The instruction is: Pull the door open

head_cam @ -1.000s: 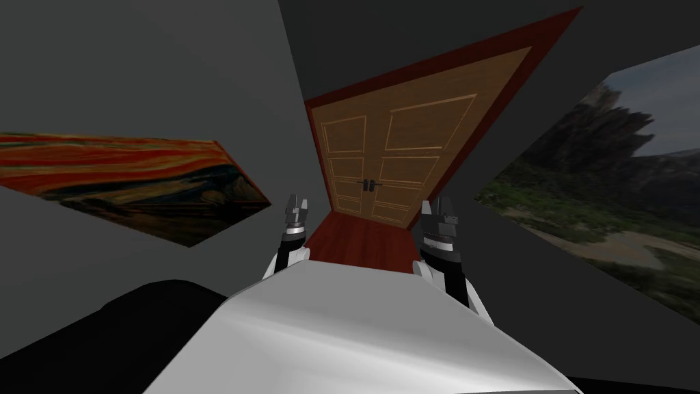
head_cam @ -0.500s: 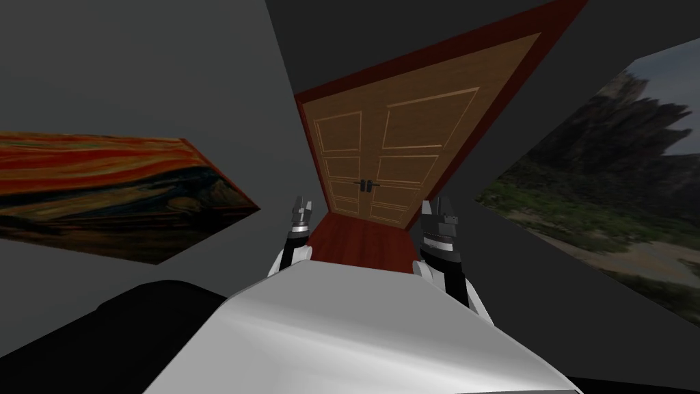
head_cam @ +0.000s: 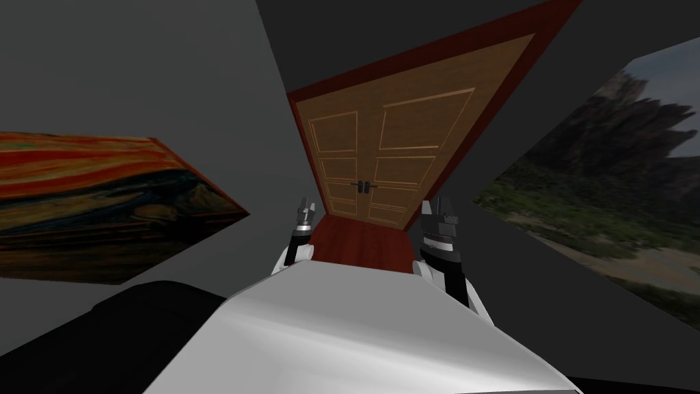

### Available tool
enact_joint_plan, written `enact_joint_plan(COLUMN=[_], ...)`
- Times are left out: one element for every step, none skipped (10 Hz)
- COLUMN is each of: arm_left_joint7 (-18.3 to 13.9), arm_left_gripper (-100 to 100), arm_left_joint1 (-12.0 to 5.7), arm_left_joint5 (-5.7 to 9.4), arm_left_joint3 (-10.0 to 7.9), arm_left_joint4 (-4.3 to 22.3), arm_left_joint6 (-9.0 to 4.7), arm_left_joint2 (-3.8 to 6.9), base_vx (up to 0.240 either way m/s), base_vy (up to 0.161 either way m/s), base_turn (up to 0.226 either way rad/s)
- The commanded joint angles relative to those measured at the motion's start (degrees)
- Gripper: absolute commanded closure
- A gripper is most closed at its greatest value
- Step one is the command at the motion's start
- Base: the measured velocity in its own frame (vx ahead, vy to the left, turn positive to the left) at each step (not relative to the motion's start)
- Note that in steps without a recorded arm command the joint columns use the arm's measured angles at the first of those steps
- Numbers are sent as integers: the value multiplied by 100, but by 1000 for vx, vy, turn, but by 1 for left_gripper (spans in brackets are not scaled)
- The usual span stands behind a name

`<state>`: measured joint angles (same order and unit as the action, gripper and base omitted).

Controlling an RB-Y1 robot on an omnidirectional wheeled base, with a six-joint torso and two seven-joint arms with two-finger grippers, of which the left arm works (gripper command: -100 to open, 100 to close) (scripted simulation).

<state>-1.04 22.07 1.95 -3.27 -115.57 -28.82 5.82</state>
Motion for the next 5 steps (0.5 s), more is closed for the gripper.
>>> enact_joint_plan(arm_left_joint7=[-27, -54, -80, -106, -134], arm_left_gripper=[-100, -100, -100, -100, -100], arm_left_joint1=[-134, -207, -281, -355, -433], arm_left_joint5=[3, 12, 20, 29, 38], arm_left_joint3=[23, 28, 33, 38, 44], arm_left_joint4=[208, 344, 480, 616, 759], arm_left_joint6=[57, 79, 102, 124, 148], arm_left_joint2=[28, 57, 85, 114, 144], base_vx=[131, 108, 118, 117, 97], base_vy=[-45, -46, -34, -26, -45], base_turn=[-47, -70, -64, -50, -75])
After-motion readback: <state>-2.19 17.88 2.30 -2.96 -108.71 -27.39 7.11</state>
